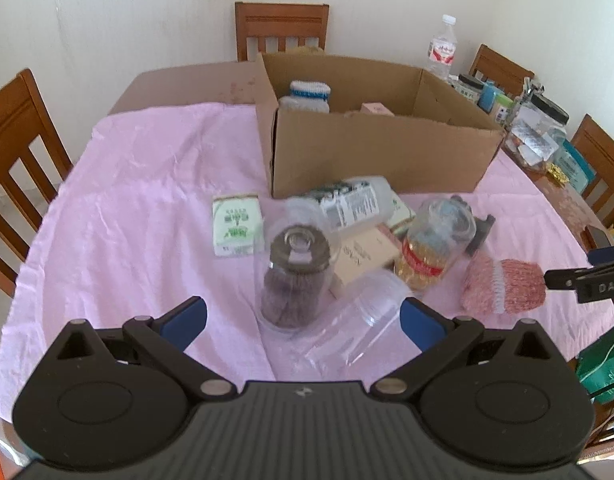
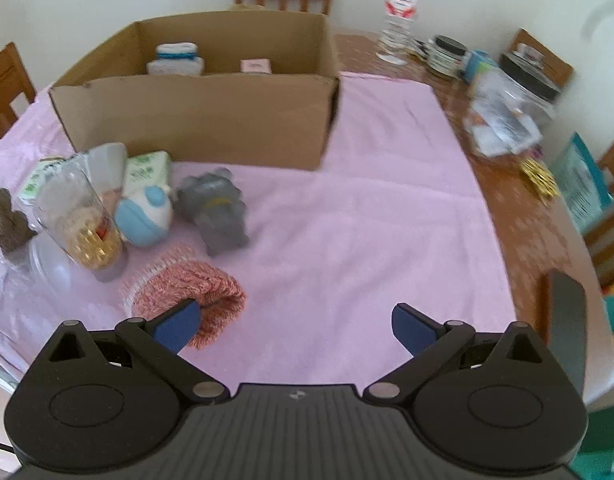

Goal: Organize objects
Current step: 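Withdraw both tools from cardboard box back over the table, then move right tool toward pink knit sleeve while left tool moves toward clear jars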

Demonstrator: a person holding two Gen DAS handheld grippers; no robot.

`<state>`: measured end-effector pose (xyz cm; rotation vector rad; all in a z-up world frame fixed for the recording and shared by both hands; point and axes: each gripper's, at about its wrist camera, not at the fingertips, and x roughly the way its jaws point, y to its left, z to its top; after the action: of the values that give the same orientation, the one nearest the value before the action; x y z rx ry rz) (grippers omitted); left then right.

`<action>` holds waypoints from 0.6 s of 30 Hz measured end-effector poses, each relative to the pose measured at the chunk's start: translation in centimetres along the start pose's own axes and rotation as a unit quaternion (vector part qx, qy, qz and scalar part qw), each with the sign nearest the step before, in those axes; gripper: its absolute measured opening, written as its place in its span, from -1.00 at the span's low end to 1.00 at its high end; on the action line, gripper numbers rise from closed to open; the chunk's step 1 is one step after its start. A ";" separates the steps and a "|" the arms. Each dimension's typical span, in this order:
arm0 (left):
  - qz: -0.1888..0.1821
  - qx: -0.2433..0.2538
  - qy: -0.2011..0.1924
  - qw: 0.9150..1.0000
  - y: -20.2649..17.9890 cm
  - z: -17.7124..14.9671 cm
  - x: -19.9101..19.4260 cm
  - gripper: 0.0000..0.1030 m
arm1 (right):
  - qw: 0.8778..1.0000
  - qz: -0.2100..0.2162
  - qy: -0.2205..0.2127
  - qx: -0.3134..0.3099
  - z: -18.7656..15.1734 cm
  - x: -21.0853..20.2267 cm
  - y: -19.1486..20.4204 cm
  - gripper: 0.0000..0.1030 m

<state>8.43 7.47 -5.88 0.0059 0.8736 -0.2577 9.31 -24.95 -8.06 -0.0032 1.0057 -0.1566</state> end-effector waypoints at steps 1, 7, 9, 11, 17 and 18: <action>-0.003 0.000 0.004 1.000 0.1 -0.2 0.1 0.99 | 1.000 -0.005 0.000 0.003 -0.3 -0.1 -0.1 1.00; -0.015 0.003 0.022 1.000 0.0 -1.4 0.9 0.99 | 1.000 -0.008 -0.005 0.016 -1.3 -1.1 -0.3 1.00; -0.011 0.003 0.031 0.999 -0.2 -1.8 1.4 0.99 | 1.000 0.005 -0.009 0.006 -1.1 -1.2 0.4 1.00; -0.005 0.000 0.038 0.999 -0.2 -2.2 1.9 0.99 | 1.000 0.021 -0.014 -0.010 -0.7 -1.1 1.3 1.00; 0.007 -0.021 0.064 0.998 0.4 -3.0 3.2 0.99 | 0.995 0.060 -0.024 -0.071 0.6 1.0 5.0 1.00; 0.015 -0.024 0.067 0.997 0.5 -3.1 3.3 0.99 | 0.994 0.063 -0.025 -0.081 0.7 1.3 5.5 1.00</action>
<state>8.27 7.60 -10.42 -0.0083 1.0117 -0.2110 11.26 -19.75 -9.20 -0.0908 0.9636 0.0406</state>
